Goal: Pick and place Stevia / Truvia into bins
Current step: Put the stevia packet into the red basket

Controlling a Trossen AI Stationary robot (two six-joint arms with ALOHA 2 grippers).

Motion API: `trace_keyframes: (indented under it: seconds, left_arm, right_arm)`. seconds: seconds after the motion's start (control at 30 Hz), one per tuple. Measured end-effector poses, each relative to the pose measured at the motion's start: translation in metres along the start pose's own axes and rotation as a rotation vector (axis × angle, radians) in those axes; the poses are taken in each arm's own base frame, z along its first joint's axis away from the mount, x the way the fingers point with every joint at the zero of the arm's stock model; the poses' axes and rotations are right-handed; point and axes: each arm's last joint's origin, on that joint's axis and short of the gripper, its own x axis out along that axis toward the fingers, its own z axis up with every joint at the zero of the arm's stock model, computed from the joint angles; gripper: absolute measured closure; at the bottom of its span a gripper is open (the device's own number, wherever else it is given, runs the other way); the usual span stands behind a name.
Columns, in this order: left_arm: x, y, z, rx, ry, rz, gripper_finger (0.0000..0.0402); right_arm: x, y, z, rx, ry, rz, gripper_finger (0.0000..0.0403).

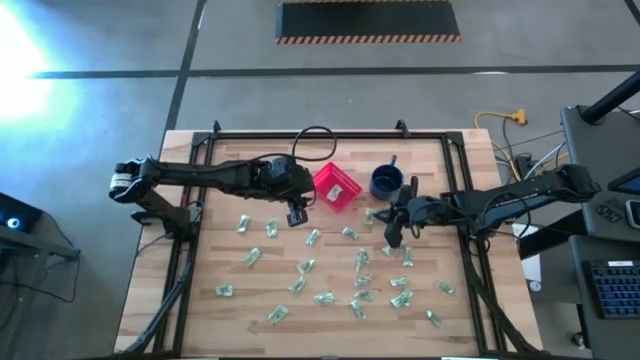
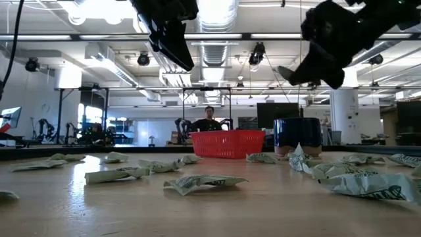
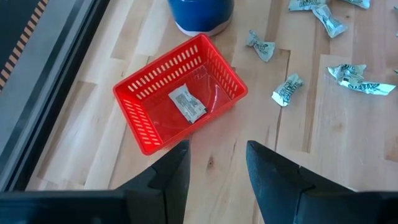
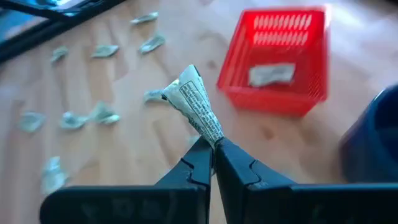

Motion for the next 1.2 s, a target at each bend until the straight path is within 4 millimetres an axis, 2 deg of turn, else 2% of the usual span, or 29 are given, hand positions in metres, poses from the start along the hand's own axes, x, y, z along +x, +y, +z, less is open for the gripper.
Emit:
trace_keyframes:
  seconds: [0.17, 0.33, 0.57, 0.7, 0.9, 1.2]
  left_arm:
    - [0.0, 0.0, 0.0, -0.02, 0.0, -0.001, 0.026]
    - [-0.001, -0.002, -0.002, -0.021, 0.022, -0.004, 0.026]
    - [-0.012, -0.002, -0.012, -0.06, 0.1, 0.0, 0.026]
    - [-0.024, -0.003, -0.016, -0.076, 0.098, -0.003, 0.026]
    - [-0.036, -0.001, -0.028, -0.127, 0.065, -0.005, 0.026]
    - [-0.04, 0.003, -0.049, -0.179, 0.076, 0.02, 0.026]
  right_arm:
    - [0.017, 0.005, 0.023, -0.049, -0.044, -0.117, 0.0394]
    - [0.047, 0.001, 0.05, -0.099, -0.021, -0.192, 0.0394]
    - [0.097, -0.012, 0.081, -0.119, 0.104, -0.232, 0.0394]
    - [0.118, -0.02, 0.094, -0.113, 0.197, -0.277, 0.0394]
    - [0.134, -0.028, 0.106, -0.185, 0.346, -0.336, 0.0378]
    - [0.135, -0.023, 0.122, -0.238, 0.336, -0.268, 0.0284]
